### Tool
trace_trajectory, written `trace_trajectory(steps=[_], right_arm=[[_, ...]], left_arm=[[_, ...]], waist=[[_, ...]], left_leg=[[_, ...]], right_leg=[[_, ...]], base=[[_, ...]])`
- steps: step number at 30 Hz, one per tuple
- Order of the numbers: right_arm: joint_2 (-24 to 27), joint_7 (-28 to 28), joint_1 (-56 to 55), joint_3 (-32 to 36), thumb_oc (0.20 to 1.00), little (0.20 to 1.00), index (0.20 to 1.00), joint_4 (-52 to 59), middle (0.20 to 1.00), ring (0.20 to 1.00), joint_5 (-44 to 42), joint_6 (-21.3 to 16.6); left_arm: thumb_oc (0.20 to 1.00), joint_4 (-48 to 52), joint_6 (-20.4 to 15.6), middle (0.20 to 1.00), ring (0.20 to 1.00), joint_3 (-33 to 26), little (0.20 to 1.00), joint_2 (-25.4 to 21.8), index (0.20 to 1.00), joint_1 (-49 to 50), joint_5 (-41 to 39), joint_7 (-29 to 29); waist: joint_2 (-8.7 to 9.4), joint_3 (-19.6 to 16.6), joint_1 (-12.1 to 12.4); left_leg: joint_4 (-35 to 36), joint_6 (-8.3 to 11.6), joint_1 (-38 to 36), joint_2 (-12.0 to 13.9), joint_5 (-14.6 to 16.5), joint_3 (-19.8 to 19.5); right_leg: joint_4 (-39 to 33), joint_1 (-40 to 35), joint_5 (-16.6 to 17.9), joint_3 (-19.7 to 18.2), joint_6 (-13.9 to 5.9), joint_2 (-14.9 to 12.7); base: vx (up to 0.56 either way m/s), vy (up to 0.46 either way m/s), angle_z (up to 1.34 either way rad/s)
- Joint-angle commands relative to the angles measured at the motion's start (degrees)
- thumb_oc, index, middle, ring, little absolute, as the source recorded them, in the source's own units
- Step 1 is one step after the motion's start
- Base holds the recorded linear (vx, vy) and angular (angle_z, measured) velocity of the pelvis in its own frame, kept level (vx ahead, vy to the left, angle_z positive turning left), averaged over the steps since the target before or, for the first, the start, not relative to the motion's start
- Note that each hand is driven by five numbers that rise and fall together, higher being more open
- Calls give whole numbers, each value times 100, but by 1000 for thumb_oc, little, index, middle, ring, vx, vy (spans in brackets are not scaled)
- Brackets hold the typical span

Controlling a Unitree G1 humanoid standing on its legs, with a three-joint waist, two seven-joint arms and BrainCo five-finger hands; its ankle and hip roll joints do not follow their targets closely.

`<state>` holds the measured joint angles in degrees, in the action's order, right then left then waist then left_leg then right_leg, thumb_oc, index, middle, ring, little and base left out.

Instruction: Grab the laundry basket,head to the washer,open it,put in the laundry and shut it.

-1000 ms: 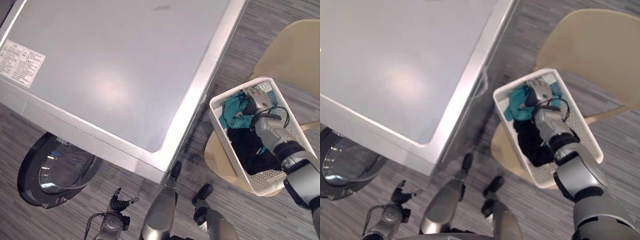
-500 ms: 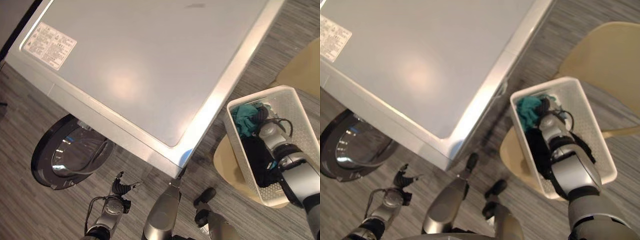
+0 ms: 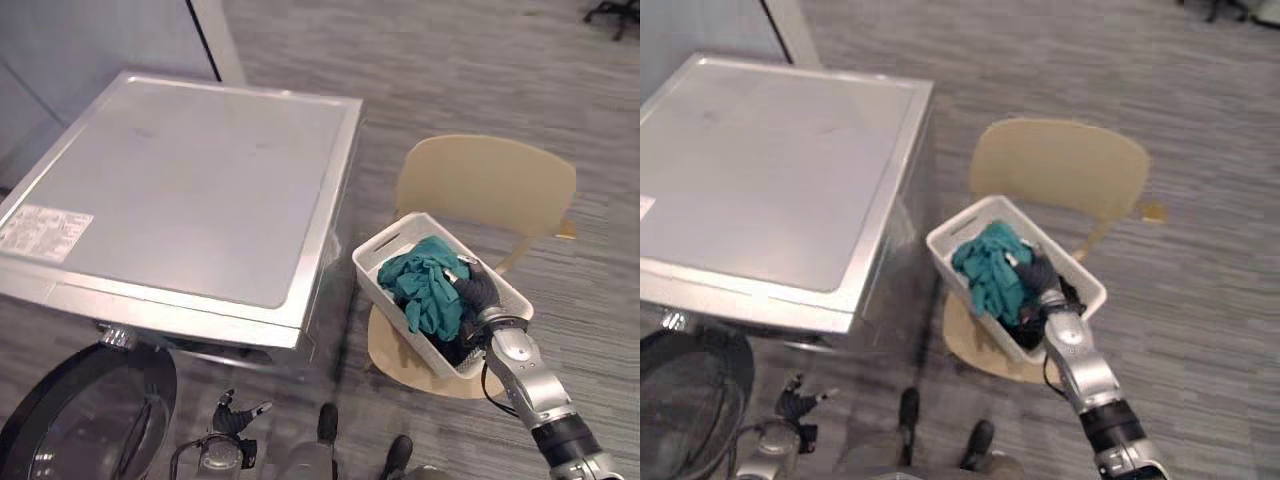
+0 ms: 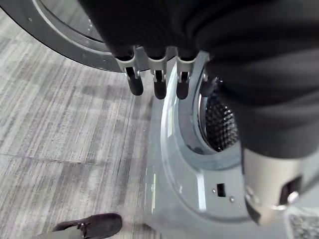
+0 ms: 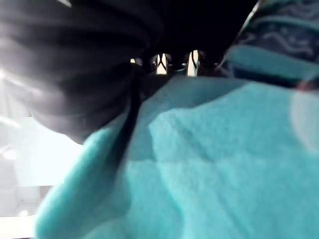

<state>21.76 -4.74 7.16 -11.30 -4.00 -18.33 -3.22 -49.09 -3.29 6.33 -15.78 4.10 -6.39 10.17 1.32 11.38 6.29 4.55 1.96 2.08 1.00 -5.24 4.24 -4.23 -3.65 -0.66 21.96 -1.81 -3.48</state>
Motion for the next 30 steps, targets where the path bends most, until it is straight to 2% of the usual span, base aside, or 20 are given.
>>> trace_trajectory(steps=[1, 3, 4, 5, 7, 8, 9, 10, 11, 12, 13, 15, 18, 20, 21, 23, 24, 25, 26, 30], right_arm=[[-82, 414, 210, 47, 200, 200, 200, 608, 200, 200, -427, -515], [-153, 525, 7, 19, 200, 200, 200, 766, 200, 200, -490, -548], [-192, 556, -91, 18, 200, 200, 200, 923, 200, 200, -520, -593], [-191, 556, -90, 19, 200, 200, 200, 924, 200, 200, -520, -592], [-115, 495, -37, 26, 200, 200, 200, 963, 200, 200, -364, -682], [-85, 459, -90, 106, 200, 200, 200, 1056, 200, 200, -241, -698], [-88, 412, -156, 169, 200, 200, 200, 1077, 200, 200, -166, -708], [-74, 382, -108, 164, 200, 200, 200, 1053, 200, 200, -79, -679], [-108, 344, 6, 114, 200, 200, 200, 937, 200, 200, -161, -684], [-108, 344, 6, 114, 200, 200, 200, 937, 200, 200, -161, -684], [1, 268, 199, 88, 200, 200, 200, 853, 200, 200, -181, -699], [78, 218, 245, 91, 200, 200, 200, 841, 200, 200, -127, -657], [145, 214, 215, 60, 200, 200, 200, 1045, 200, 200, -76, -652], [149, 238, 265, -24, 200, 200, 200, 1121, 200, 200, -48, -652], [105, 247, 323, -134, 200, 200, 200, 1162, 200, 200, 2, -647], [60, 257, 356, -212, 200, 200, 200, 1167, 200, 200, 42, -631], [-38, 306, 414, -326, 200, 200, 200, 1191, 200, 200, -21, -632], [-38, 307, 416, -327, 200, 200, 200, 1188, 200, 200, -22, -634], [-48, 327, 501, -457, 200, 200, 200, 1189, 200, 200, -3, -630], [-153, 349, 804, -836, 200, 200, 200, 1150, 200, 200, 40, -592]], left_arm=[[1000, -152, -62, 1000, 1000, 52, 1000, -79, 1000, 58, -57, 46], [1000, -64, -59, 1000, 1000, 64, 1000, -96, 1000, 73, -62, 48], [1000, 101, -80, 1000, 1000, 105, 1000, -180, 1000, -2, -80, 48], [1000, 102, -79, 1000, 1000, 106, 1000, -180, 1000, -3, -80, 48], [1000, 307, -119, 1000, 1000, 140, 1000, -277, 1000, -100, -111, 89], [1000, 672, -172, 1000, 1000, 191, 1000, -359, 1000, -101, -158, 92], [1000, 810, -184, 1000, 1000, 216, 1000, -380, 1000, -50, -158, 85], [1000, 1040, -228, 1000, 1000, 257, 1000, -390, 1000, 7, -213, 110], [1000, 1339, -260, 1000, 1000, 260, 1000, -340, 1000, 76, -330, 133], [1000, 1339, -260, 1000, 1000, 260, 1000, -340, 1000, 76, -330, 133], [1000, 1809, -270, 1000, 1000, 376, 1000, -273, 1000, 96, -353, 10], [1000, 2202, -345, 1000, 1000, 478, 1000, -324, 1000, 28, -232, -20], [1000, 2843, -463, 1000, 1000, 569, 1000, -431, 1000, -3, -163, -90], [1000, 3234, -563, 1000, 1000, 658, 1000, -480, 1000, -48, -163, -98], [1000, 3543, -600, 1000, 1000, 826, 1000, -518, 1000, -157, -53, -97], [1000, 3696, -599, 1000, 1000, 924, 1000, -554, 1000, -238, 56, -115], [1000, 3963, -666, 1000, 1000, 1076, 1000, -592, 1000, -340, 289, -130], [1000, 3962, -667, 1000, 1000, 1076, 1000, -591, 1000, -340, 291, -129], [1000, 4191, -715, 1000, 1000, 1247, 1000, -662, 1000, -536, 457, -152], [1000, 4410, -713, 1000, 1000, 1568, 1000, -681, 1000, -845, 669, -103]], waist=[[8, -145, 120], [1, -113, 103], [15, 23, 38], [12, 5, 40], [16, 91, 28], [25, 82, 45], [8, 40, 62], [69, 56, 128], [-9, 55, 244], [-9, 55, 244], [-166, 110, 268], [-113, 189, 163], [-26, 119, 54], [34, 72, -42], [27, -90, -180], [-22, -211, -285], [-90, -370, -390], [-89, -378, -398], [-90, -477, -434], [-66, -585, -455]], left_leg=[[-145, -37, -110, -46, 585, 132], [-123, -26, -168, 29, 529, 171], [-274, -47, -28, 118, 446, 95], [-279, -47, -2, 123, 441, 96], [-554, -57, 331, 180, 323, -19], [-726, -45, 717, 191, 175, -198], [-720, -37, 853, 224, 107, -274], [-667, 38, 958, 203, -40, -382], [-580, 270, 1229, 284, -394, -513], [-580, 270, 1229, 284, -394, -513], [-129, 415, 1382, 407, -413, -396], [-153, 341, 1259, 399, -169, -61], [-829, 275, 1060, 381, 55, -29], [-1334, 249, 800, 384, 500, 154], [-1260, 265, 163, 445, 902, 435], [-999, 283, -143, 472, 908, 592], [-527, 315, -248, 453, 745, 628], [-492, 314, -255, 447, 722, 621], [-52, 344, -419, 399, 615, 579], [45, 294, -482, 347, 610, 478]], right_leg=[[669, 115, -445, -72, -704, -617], [941, 153, -532, -238, -695, -582], [1589, 296, -774, -674, -642, -436], [1582, 317, -761, -675, -640, -430], [2311, 409, -968, -1062, -581, -175], [2932, 427, -1140, -1505, -550, 147], [3021, 384, -1159, -1678, -518, 293], [2487, -16, -1607, -1777, -344, 382], [1974, -126, -1699, -1757, -125, 529], [1974, -126, -1699, -1757, -125, 529], [1378, -118, -1622, -1616, -32, 670], [1263, -57, -1438, -1343, -66, 512], [863, -39, -1109, -955, -121, 296], [766, 81, -968, -718, -140, 130], [650, 162, -859, -435, -173, -2], [558, 196, -785, -276, -209, -8], [397, 217, -647, -160, -277, -14], [387, 218, -642, -150, -279, -15], [261, 110, -531, -21, -325, -69], [240, -13, -479, -6, -345, -110]], base=[[-9, 55, -55], [-166, -36, -48], [-251, -74, -26], [-335, -93, 16], [-432, -174, 47], [-522, -273, 49], [-461, -353, 63], [-462, -393, 99], [-360, -323, 83], [-666, -361, 93], [-541, -204, 46], [-507, -141, 75], [-334, -55, 127], [-297, -4, 106], [-163, 38, 85], [-73, 92, 64], [-26, 115, 73], [7, 155, 105], [33, 110, 85], [15, 102, 46]])
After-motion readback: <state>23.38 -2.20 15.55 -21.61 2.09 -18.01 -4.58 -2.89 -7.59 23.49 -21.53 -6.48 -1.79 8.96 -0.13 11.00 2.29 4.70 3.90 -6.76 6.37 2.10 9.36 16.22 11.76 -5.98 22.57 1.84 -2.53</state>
